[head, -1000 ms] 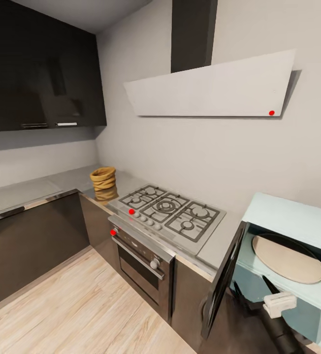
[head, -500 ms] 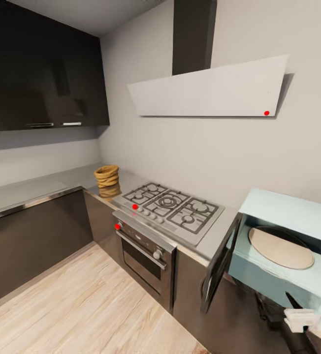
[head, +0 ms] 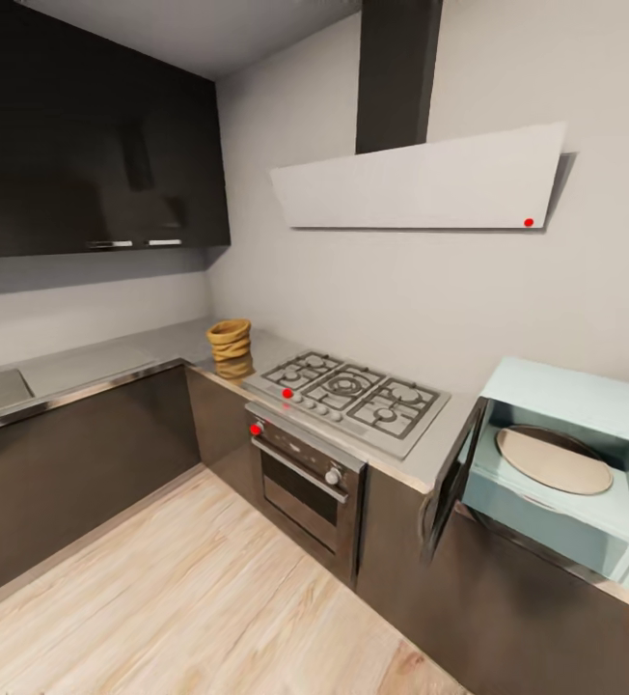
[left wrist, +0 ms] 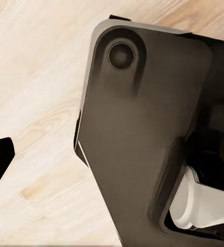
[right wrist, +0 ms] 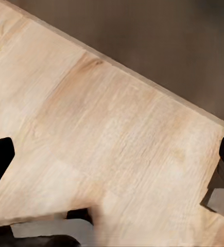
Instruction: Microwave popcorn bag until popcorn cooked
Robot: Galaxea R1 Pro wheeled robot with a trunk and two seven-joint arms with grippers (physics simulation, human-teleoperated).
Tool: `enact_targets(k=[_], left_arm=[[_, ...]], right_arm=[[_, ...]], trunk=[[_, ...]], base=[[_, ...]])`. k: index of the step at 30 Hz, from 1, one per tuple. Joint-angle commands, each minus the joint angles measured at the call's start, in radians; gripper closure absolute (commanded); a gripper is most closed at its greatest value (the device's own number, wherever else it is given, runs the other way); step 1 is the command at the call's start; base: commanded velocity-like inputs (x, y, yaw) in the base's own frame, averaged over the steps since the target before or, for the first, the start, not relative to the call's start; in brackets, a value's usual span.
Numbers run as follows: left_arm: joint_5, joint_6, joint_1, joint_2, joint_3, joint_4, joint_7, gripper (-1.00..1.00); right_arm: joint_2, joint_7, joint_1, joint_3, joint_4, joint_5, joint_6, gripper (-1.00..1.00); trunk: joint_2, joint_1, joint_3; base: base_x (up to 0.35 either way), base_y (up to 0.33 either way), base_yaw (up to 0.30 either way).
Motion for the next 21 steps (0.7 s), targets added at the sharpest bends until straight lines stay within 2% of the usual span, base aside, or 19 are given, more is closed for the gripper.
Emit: enact_targets(k=[1, 4, 6, 12, 21], left_arm=[[0.000, 0.000, -0.001, 0.000, 0.004, 0.000, 0.001, -1.00], [0.000, 0.001, -0.001, 0.016, 0.004, 0.000, 0.001, -1.00], [0.000, 0.001, -0.001, 0.024, 0.005, 0.000, 0.001, -1.00], [0.000, 0.001, -0.001, 0.029, 0.005, 0.000, 0.001, -1.00], [0.000, 0.002, -0.001, 0.029, 0.004, 0.000, 0.001, -1.00]], right_arm=[[0.000, 0.009, -0.001, -0.006, 0.050, -0.002, -0.001, -1.00], [0.000, 0.009, 0.000, -0.005, 0.168, -0.002, 0.000, -1.00], [0.000, 0.010, -0.001, -0.005, 0.203, -0.002, 0.000, -1.00], [0.000, 0.010, -0.001, -0.004, 0.238, -0.002, 0.003, -1.00], [0.000, 0.011, -0.001, -0.004, 0.240, -0.002, 0.001, -1.00]], trunk=[[-0.002, 0.000, -0.002], [-0.002, 0.000, -0.002], [-0.002, 0.000, -0.002], [-0.002, 0.000, -0.002], [-0.002, 0.000, -0.002]], base=[[-0.232, 0.230, 0.000], [-0.132, 0.253, 0.000], [0.032, 0.294, 0.000], [0.120, 0.307, 0.000], [0.244, 0.266, 0.000]])
